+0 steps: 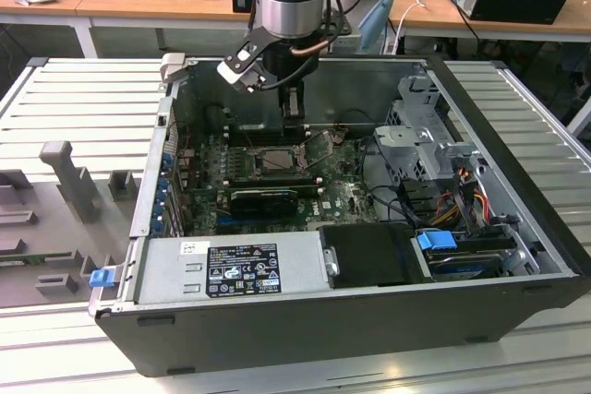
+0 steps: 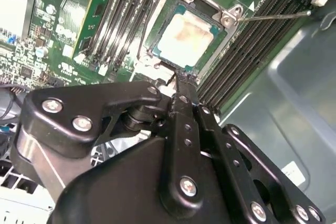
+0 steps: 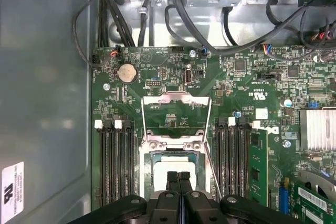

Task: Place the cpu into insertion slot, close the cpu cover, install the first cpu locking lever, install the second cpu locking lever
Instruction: 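Close the cpu cover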

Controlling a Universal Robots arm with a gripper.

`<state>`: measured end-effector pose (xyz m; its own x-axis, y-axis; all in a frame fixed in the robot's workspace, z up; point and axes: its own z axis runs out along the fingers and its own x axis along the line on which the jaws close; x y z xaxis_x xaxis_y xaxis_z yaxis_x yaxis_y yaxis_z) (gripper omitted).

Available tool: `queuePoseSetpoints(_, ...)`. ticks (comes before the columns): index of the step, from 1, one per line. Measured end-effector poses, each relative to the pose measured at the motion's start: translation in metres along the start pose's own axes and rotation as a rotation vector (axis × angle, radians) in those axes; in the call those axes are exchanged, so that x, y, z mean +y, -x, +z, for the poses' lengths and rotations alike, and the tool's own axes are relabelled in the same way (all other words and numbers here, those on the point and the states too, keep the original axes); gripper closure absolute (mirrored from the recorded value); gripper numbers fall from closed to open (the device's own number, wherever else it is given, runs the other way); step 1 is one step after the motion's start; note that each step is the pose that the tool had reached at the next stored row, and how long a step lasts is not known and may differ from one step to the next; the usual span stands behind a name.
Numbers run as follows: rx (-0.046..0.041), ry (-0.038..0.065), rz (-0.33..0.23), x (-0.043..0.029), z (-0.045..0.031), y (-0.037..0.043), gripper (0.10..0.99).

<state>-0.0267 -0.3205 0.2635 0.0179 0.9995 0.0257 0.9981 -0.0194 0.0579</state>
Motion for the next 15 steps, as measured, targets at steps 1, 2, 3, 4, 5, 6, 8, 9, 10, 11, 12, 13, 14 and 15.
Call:
queuePoseSetpoints(1, -0.0003, 0.000, 0.000, 0.0023, 0.0000, -0.0001, 0.980)
queuePoseSetpoints(2, -0.0003, 0.000, 0.000, 0.0047, 0.0002, -0.0001, 0.980)
queuePoseSetpoints(3, -0.0002, 0.000, 0.000, 0.0072, 0.0003, -0.0002, 0.980)
queuePoseSetpoints(4, -0.0003, 0.000, 0.000, 0.0090, 0.0004, -0.0002, 0.980)
queuePoseSetpoints(5, -0.0004, 0.000, 0.000, 0.0105, 0.0005, -0.0002, 0.980)
queuePoseSetpoints(6, -0.0004, 0.000, 0.000, 0.0120, 0.0004, -0.0003, 0.980)
queuePoseSetpoints(8, -0.0003, 0.000, 0.000, 0.0123, -0.0019, -0.0005, 0.980)
queuePoseSetpoints(9, -0.0004, 0.000, 0.000, 0.0125, -0.0040, -0.0006, 0.980)
queuePoseSetpoints(10, -0.0004, 0.000, 0.000, 0.0126, -0.0060, -0.0008, 0.980)
queuePoseSetpoints(11, -0.0003, 0.000, 0.000, 0.0127, -0.0076, -0.0009, 0.980)
queuePoseSetpoints(12, -0.0003, 0.000, 0.000, 0.0129, -0.0081, -0.0010, 0.980)
queuePoseSetpoints(13, -0.0002, 0.000, 0.000, 0.0147, -0.0080, -0.0011, 0.980)
queuePoseSetpoints(14, -0.0002, 0.000, -0.001, 0.0173, -0.0079, -0.0012, 0.980)
queuePoseSetpoints(15, -0.0002, 0.000, -0.001, 0.0195, -0.0078, -0.0013, 0.980)
